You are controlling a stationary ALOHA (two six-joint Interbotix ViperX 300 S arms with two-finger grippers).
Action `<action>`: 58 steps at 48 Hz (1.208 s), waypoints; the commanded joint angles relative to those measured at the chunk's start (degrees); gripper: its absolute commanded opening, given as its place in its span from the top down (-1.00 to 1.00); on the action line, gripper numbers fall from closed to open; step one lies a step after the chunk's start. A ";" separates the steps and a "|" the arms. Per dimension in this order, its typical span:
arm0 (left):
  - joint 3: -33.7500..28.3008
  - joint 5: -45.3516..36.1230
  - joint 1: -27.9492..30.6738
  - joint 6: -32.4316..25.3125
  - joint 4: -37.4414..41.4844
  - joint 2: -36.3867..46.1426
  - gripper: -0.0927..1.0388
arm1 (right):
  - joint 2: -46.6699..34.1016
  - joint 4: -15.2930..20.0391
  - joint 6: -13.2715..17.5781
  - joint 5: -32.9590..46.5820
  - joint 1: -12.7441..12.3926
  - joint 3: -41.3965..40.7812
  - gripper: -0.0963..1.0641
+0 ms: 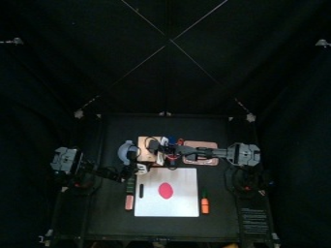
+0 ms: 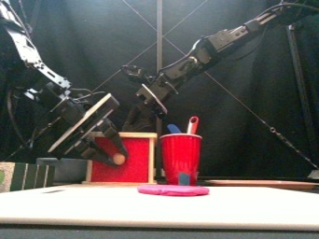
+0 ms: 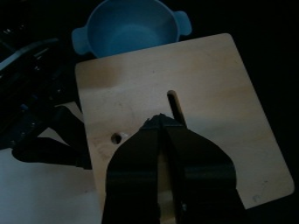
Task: Get the cutter from the drawer then cut the dough then place the extra dough in the bowl
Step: Open the drawer
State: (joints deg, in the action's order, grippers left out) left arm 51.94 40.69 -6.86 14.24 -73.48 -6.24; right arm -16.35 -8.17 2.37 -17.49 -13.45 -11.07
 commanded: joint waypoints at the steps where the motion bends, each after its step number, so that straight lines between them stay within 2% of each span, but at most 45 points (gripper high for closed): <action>1: -0.53 0.18 0.88 -0.09 -0.09 -0.18 -0.32 | -0.18 0.18 0.09 -1.14 0.26 -0.88 0.75; 22: -0.53 -1.58 -0.70 -0.09 -0.79 -0.35 -0.15 | -0.26 0.09 0.09 -1.23 0.26 -0.88 0.75; 58: -1.49 -1.93 -9.40 0.00 -4.75 0.35 -0.15 | -0.26 0.09 0.09 -1.23 0.00 -0.53 0.75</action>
State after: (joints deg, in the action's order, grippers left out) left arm 51.24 39.46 -15.03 14.41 -78.05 -6.33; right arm -16.44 -8.26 2.37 -17.49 -13.36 -11.07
